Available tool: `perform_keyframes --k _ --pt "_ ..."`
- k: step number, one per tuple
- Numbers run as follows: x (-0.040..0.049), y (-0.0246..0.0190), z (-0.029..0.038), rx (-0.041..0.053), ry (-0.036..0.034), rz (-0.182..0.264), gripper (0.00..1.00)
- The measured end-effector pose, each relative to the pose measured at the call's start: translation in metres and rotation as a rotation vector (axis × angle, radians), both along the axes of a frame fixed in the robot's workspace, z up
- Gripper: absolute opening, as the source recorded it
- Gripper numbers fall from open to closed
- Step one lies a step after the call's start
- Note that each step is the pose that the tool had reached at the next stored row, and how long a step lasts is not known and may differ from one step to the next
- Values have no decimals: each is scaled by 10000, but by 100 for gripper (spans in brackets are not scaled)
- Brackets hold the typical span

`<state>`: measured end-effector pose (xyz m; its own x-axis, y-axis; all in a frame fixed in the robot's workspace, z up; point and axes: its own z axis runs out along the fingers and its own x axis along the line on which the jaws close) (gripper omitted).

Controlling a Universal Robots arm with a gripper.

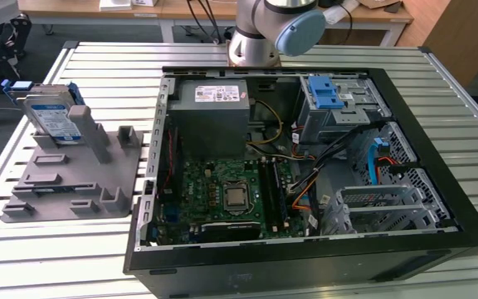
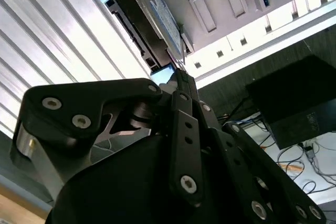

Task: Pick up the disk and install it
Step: 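Pick up the disk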

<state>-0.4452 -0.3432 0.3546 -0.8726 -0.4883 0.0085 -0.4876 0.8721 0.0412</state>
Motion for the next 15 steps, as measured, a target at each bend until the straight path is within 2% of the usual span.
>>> perform_keyframes --k 5,15 --pt "0 0 0 0 0 120 11" --pt "0 0 -4 0 1 1925 11"
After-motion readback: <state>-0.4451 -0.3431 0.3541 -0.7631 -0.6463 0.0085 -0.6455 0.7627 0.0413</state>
